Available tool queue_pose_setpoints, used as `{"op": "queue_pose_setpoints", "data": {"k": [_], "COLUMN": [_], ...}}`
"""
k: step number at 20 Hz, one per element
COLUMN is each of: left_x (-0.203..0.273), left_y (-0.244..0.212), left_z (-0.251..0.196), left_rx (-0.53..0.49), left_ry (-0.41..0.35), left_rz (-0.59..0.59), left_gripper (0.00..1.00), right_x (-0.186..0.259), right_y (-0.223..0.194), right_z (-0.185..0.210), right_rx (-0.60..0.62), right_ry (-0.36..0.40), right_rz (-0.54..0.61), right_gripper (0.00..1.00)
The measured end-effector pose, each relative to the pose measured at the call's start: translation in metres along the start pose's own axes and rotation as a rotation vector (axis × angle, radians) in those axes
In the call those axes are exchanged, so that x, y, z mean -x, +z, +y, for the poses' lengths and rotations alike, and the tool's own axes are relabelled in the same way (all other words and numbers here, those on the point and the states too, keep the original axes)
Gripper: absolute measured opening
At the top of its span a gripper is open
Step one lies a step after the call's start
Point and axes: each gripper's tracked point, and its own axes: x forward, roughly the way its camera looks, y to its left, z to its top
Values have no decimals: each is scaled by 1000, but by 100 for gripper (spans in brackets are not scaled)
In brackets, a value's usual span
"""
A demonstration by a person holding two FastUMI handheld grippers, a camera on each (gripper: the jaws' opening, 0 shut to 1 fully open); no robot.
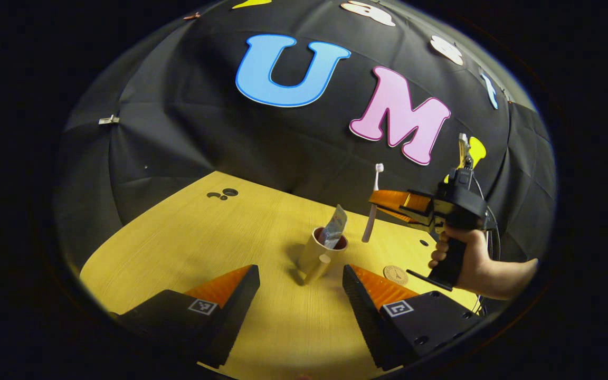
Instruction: Put the toothbrush and toothpaste on the desktop into the cup, then pick up the cup and place it on the coaster on the desktop.
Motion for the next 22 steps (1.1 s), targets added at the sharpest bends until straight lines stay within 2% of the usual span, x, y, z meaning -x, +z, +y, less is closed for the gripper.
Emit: {"op": "queue_pose_setpoints", "data": {"k": [8, 12, 18, 20, 21, 22], "left_x": [-22, -31, -45, -48, -49, -50], "left_y": [-9, -11, -24, -29, -32, -33], "left_z": [13, 20, 18, 17, 15, 13], "left_rx": [111, 94, 66, 43, 36, 34], "left_ry": [1, 6, -12, -17, -18, -21], "left_rz": [-1, -9, 10, 18, 25, 30], "left_gripper": [98, 98, 98, 98, 98, 98], "right_x": [-36, -35, -27, -24, -21, -16], "right_y": [-10, -26, -65, -65, -63, -60], "right_z": [-4, 2, 4, 2, -1, -4], "right_rx": [-24, 65, 179, 189, 192, 182], "right_ry": [5, 32, 56, 52, 45, 37], "right_rz": [-46, -71, -45, -65, -75, -79], "right_gripper": [6, 5, 6, 11, 21, 24]}}
